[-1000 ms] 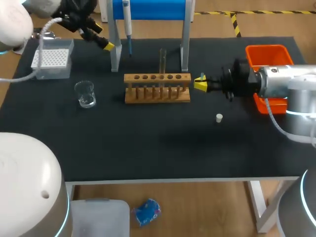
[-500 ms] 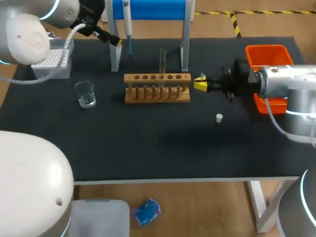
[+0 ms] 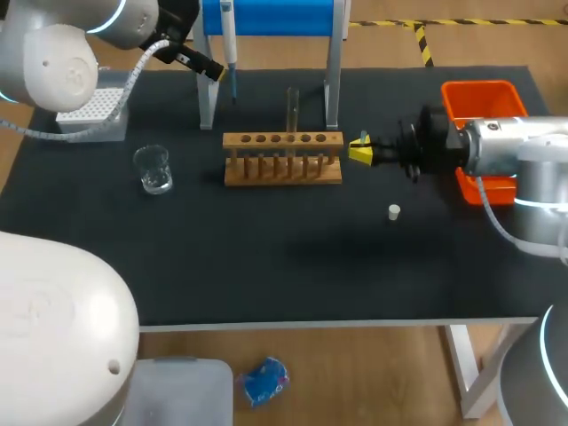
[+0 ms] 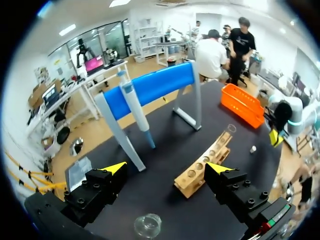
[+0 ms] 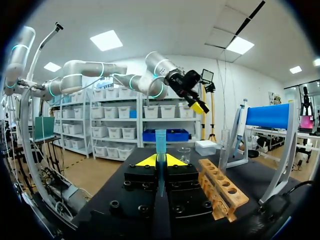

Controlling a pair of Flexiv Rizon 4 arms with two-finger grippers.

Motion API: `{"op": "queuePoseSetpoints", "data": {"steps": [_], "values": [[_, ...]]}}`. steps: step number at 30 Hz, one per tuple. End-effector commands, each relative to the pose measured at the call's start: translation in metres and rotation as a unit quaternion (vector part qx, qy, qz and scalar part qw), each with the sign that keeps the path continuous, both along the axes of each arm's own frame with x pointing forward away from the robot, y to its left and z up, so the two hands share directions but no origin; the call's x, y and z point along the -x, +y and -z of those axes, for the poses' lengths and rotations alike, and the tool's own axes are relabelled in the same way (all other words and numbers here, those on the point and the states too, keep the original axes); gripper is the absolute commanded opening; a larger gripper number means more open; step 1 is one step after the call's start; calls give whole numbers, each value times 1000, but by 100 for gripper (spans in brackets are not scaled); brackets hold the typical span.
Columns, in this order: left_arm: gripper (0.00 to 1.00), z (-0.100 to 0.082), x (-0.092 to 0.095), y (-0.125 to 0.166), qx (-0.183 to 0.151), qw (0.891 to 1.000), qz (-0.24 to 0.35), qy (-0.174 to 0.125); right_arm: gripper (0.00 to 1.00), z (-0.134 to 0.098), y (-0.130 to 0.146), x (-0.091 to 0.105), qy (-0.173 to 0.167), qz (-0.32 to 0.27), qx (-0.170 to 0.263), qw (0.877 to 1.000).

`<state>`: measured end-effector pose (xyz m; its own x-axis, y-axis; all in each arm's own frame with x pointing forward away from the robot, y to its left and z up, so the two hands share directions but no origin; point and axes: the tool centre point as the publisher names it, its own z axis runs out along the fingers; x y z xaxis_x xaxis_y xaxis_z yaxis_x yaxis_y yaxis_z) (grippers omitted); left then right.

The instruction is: Invert the test tube, pick up the pipette, mount the tip to pipette, aspirate from beaker and dispense into the tube, eject the tip, return the pipette, and cap with the stopper.

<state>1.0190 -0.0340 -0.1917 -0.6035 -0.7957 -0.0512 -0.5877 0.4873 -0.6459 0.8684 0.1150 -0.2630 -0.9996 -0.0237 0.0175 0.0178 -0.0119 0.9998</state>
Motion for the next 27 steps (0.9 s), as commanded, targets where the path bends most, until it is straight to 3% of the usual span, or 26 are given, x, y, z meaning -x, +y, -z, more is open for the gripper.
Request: {"op": "queuePoseSetpoints", "data": {"steps": [1, 8, 16, 27], "values": [[100, 14, -10, -21, -16, 999, -50, -15, 0, 0, 0, 1, 0, 2, 1, 1000], [100, 12, -22, -26, 1, 990, -133, -51, 0, 0, 0, 1, 0, 2, 1, 1000], [100, 8, -44, -25, 10, 982, -172, -70, 0, 0, 0, 1, 0, 2, 1, 1000], [100, 7, -72, -45, 24, 972, -216, -92, 0, 0, 0, 1, 0, 2, 1, 1000]]}}
